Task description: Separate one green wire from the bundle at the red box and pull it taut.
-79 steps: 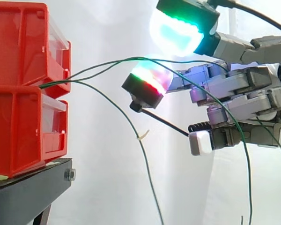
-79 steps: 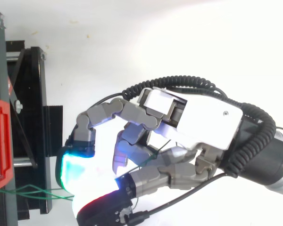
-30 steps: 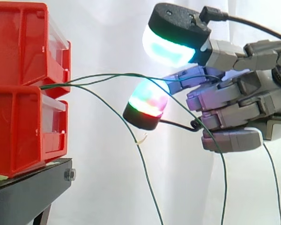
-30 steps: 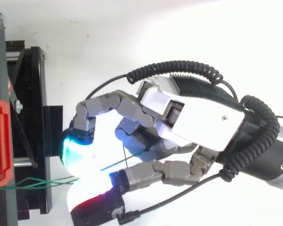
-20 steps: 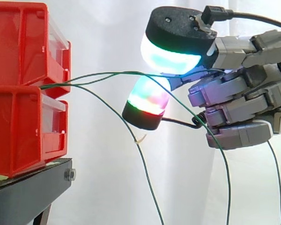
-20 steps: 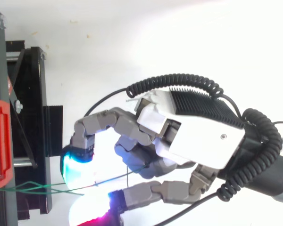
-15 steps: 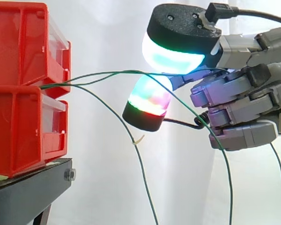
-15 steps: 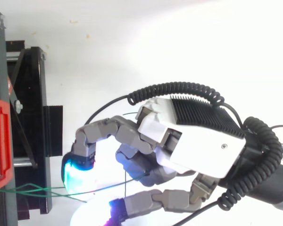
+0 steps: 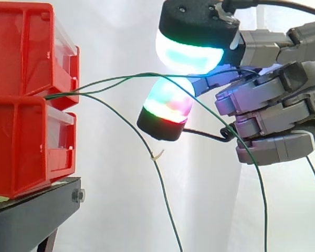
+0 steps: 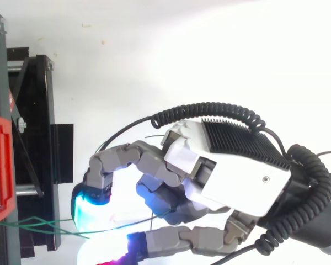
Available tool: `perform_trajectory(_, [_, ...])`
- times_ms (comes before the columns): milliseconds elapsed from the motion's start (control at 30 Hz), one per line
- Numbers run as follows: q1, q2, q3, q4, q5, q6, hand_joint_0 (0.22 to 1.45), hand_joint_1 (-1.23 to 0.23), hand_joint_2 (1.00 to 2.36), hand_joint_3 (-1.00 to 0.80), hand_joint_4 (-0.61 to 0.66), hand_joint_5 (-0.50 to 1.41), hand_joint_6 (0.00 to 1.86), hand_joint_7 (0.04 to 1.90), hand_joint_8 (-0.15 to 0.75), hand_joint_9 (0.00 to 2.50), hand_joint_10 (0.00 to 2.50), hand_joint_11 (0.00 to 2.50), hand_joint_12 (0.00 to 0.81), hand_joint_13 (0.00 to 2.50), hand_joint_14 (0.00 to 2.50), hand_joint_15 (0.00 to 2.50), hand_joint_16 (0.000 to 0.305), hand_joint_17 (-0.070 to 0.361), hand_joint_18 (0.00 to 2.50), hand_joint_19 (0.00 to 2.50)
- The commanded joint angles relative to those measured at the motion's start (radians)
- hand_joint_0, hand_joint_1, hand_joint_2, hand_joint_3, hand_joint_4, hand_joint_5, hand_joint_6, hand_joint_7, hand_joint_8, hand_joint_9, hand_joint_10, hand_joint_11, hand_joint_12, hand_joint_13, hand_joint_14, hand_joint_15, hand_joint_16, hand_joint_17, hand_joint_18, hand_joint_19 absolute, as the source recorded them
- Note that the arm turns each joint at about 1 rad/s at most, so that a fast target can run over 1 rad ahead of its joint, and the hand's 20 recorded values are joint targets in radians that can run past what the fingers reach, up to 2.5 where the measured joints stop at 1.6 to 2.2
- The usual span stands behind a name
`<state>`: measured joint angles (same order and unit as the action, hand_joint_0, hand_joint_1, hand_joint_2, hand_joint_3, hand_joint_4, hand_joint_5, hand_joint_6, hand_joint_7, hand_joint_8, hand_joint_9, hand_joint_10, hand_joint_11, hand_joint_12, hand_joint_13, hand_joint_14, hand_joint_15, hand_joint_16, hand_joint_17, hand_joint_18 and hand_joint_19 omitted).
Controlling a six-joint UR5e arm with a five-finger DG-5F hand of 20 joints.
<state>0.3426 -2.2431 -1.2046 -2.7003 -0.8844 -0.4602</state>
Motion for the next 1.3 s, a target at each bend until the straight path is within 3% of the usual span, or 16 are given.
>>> perform_trajectory(0, [0.001, 0.000, 0.000, -0.001, -0.001, 0.002, 0.60, -0.62, 1.02, -0.29, 0.28, -0.20, 0.84, 1.09, 0.429, 1.55, 2.50, 1.91, 0.462, 1.86, 2.50, 0.58, 0.053, 0.119, 2.37, 1.58])
perform_trajectory(767, [0.001, -0.001, 0.000, 0.002, 0.001, 0.006, 0.60, -0.69, 1.03, -0.18, 0.25, -0.20, 0.86, 1.10, 0.411, 1.47, 2.50, 1.75, 0.441, 1.80, 2.50, 0.64, 0.053, 0.120, 2.28, 1.71])
perform_trajectory(1267, [0.001, 0.000, 0.000, 0.000, 0.002, 0.012, 0.59, -0.74, 1.02, -0.26, 0.26, -0.21, 0.87, 1.09, 0.404, 1.42, 2.50, 1.73, 0.438, 1.76, 2.50, 0.62, 0.053, 0.120, 2.22, 1.73])
